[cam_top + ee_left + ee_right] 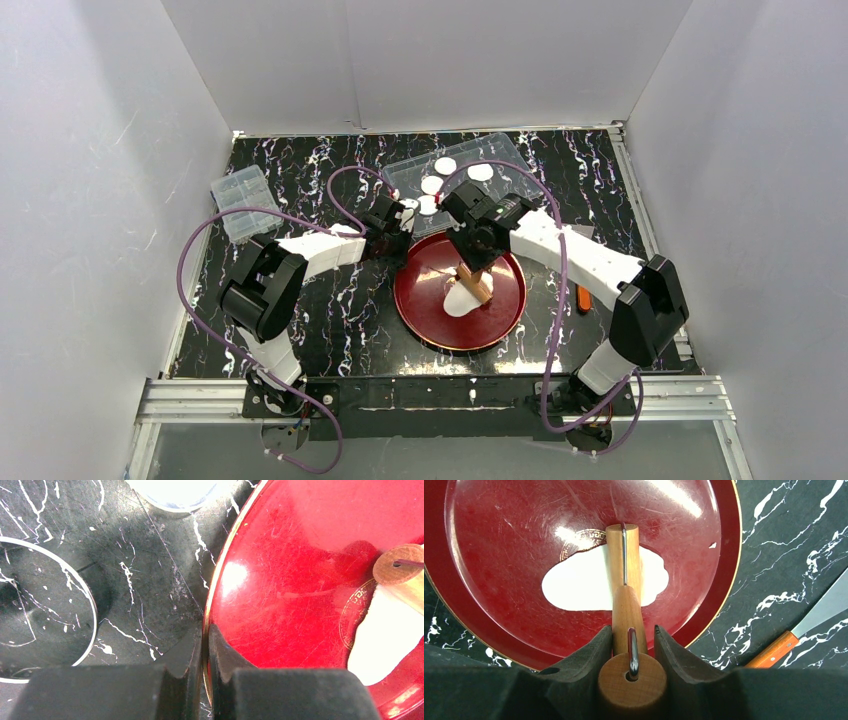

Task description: Roll out the dumpling wrappers from the dough

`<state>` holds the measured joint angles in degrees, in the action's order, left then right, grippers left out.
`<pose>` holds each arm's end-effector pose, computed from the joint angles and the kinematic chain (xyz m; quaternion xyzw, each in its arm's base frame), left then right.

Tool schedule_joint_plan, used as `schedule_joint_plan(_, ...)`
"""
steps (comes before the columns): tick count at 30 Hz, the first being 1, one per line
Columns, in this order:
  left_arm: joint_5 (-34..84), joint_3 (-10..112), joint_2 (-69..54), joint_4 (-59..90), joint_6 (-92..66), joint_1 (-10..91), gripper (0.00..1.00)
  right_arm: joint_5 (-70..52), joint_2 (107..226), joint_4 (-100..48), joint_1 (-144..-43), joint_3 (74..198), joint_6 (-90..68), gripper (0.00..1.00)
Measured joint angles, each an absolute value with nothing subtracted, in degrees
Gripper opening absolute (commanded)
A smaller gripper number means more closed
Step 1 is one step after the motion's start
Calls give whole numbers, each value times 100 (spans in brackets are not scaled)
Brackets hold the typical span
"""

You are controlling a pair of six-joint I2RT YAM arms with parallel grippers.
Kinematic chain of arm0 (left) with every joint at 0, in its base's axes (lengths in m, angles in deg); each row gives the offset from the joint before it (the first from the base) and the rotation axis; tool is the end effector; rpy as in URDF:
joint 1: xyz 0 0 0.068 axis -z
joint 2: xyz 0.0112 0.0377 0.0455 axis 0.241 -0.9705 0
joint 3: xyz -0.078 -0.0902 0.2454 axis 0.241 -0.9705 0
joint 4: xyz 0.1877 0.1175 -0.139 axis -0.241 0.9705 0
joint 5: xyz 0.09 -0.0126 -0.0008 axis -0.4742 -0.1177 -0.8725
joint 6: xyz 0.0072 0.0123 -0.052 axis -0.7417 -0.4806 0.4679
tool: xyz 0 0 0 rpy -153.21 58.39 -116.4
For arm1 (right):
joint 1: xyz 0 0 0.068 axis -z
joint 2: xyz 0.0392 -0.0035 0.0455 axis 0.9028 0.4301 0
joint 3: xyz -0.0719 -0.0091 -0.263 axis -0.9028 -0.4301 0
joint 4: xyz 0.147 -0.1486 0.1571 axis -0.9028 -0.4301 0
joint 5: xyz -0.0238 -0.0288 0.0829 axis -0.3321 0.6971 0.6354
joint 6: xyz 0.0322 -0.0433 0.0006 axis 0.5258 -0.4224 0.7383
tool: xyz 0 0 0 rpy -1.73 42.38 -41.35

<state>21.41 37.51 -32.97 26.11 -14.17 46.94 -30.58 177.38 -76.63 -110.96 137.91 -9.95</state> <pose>0.3018 -0.1994 0.1657 0.1972 0.9205 -0.1599 0.2969 0.2321 0.2318 0.2741 -0.2979 0.9240 -0.0068 0.2397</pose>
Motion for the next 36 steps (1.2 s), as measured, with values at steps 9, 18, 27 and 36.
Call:
schedule_joint_plan(9, 2141, 3751, -3299, 2614, -1417, 4694, 0, -2992, 17913, -7639, -11431, 13891, -779, 1)
schedule_joint_plan(18, 2141, 3751, -3297, 2611, -1415, 4694, 0, -3650, 18204, -7941, -12045, 14212, -691, 1)
schedule_joint_plan(27, 2143, 3751, -3297, 2614, -1417, 4692, 0, -3738, 18304, -8018, -12281, 14313, -659, 1)
schedule_joint_plan(36, 2143, 3751, -3297, 2614, -1415, 4689, 0, -3635, 18271, -8002, -12379, 14313, -563, 1)
